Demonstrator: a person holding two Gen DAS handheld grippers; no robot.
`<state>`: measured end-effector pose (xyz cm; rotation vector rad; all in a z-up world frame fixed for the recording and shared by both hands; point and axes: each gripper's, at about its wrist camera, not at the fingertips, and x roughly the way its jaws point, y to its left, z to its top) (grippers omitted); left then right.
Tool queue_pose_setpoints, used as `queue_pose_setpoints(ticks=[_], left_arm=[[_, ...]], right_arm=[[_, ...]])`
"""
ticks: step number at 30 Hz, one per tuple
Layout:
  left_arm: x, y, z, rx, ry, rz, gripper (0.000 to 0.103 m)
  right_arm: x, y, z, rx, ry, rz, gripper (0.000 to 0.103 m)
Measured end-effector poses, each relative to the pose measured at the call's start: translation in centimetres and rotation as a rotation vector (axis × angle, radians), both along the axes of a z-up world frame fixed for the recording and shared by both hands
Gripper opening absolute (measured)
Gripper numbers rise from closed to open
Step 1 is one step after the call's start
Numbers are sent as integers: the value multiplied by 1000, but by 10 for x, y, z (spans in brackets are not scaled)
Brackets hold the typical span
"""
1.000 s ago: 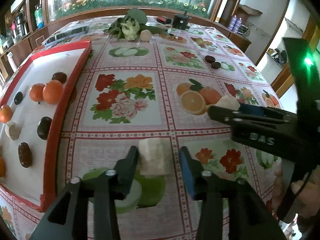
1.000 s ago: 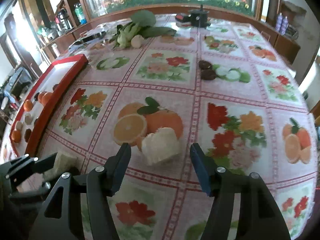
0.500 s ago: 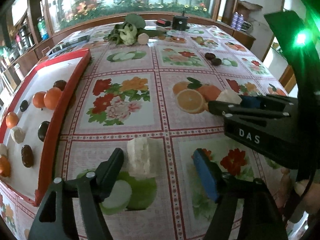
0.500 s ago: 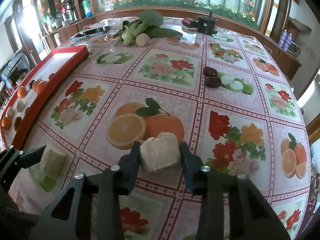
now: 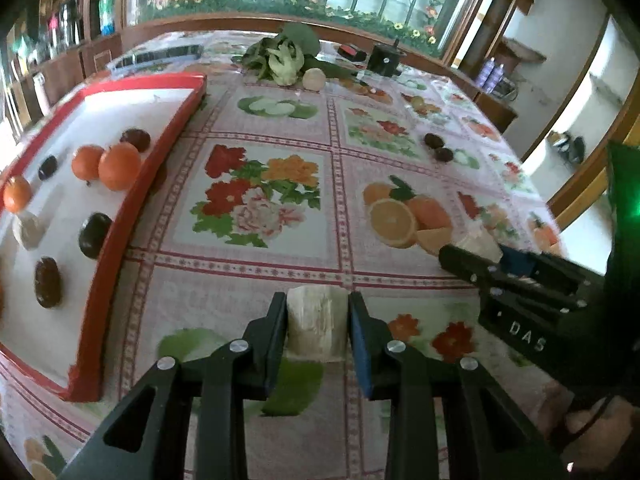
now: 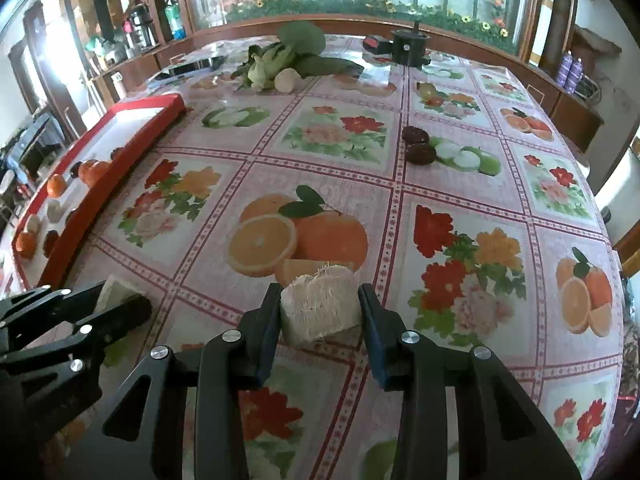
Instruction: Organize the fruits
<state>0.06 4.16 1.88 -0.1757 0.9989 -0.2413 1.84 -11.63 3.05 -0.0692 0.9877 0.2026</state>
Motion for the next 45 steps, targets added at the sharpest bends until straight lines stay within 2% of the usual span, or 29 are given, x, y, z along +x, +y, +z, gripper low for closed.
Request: queue_pose_setpoints(ticks=[8, 17, 28, 45], left_arm=[[-6, -1, 10, -50, -17, -23, 33], [-12, -4, 21, 10, -38, -18, 33], [-24, 3, 39, 0, -57, -7, 33], [-28, 34, 45, 6, -77, 27, 33]], right_arm=[[-20, -5, 9, 5, -46, -22, 37], [-34, -9, 16, 62, -39, -62, 37], [-51, 16, 26, 64, -52, -20, 37], [-46, 55, 31, 51, -44, 22, 37]])
